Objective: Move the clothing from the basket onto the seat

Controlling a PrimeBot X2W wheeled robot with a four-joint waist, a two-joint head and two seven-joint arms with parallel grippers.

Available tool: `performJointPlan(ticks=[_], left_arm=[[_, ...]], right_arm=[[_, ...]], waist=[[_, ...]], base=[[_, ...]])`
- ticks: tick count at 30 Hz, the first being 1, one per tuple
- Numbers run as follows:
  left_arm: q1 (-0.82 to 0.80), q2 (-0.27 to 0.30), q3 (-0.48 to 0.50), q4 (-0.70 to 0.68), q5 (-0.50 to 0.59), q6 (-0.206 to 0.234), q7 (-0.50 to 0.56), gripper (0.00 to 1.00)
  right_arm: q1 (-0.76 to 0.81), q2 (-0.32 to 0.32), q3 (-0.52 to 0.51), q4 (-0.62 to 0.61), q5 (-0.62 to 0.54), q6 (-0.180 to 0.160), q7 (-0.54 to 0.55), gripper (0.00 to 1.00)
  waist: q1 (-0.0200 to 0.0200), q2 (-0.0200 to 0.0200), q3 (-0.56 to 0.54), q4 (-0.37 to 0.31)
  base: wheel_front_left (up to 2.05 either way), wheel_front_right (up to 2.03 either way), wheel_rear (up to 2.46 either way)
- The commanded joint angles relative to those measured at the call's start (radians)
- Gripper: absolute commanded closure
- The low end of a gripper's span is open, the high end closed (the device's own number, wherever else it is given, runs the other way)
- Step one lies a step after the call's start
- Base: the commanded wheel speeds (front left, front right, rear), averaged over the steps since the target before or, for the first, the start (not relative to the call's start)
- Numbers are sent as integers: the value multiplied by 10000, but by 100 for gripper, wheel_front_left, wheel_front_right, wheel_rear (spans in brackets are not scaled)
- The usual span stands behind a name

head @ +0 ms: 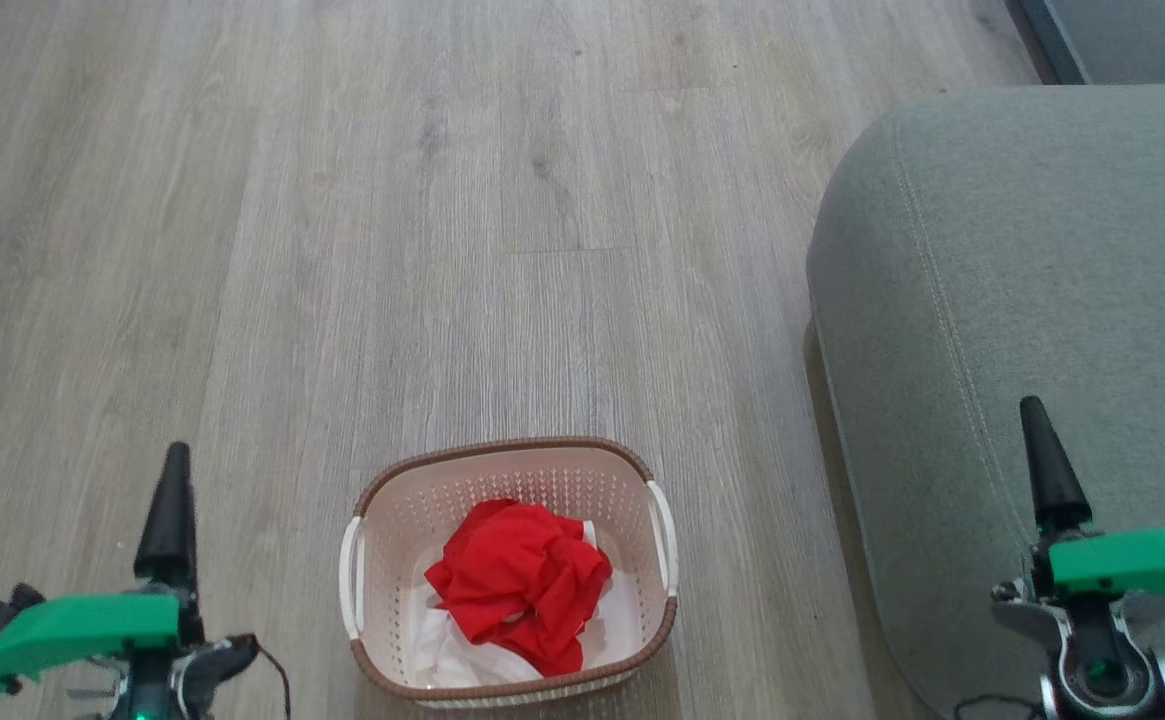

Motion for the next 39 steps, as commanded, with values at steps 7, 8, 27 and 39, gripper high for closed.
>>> performJointPlan(ticks=[7,8,27,39], left_arm=[[-913,84,583,-896,1255,22,-305,0],[-942,85,612,-984,1396,40,-335,0],[-1233,102,157,-3435,4716,1652,-890,0],[-1278,112,-849,-4416,6894,2678,-1212,0]], right_arm=[[-893,-74,160,-1035,-1679,0,-338,0],[-921,-75,198,-1125,-1883,0,-368,0],[-1392,-99,1140,-2515,-5758,0,-930,0],[-1542,-255,1693,-2879,-7703,0,-1256,0]], waist=[[0,0,81,30],[0,0,91,35],[0,0,223,76],[0,0,233,71]], base=[[0,0,0],[0,0,0],[0,0,0],[0,0,0]])
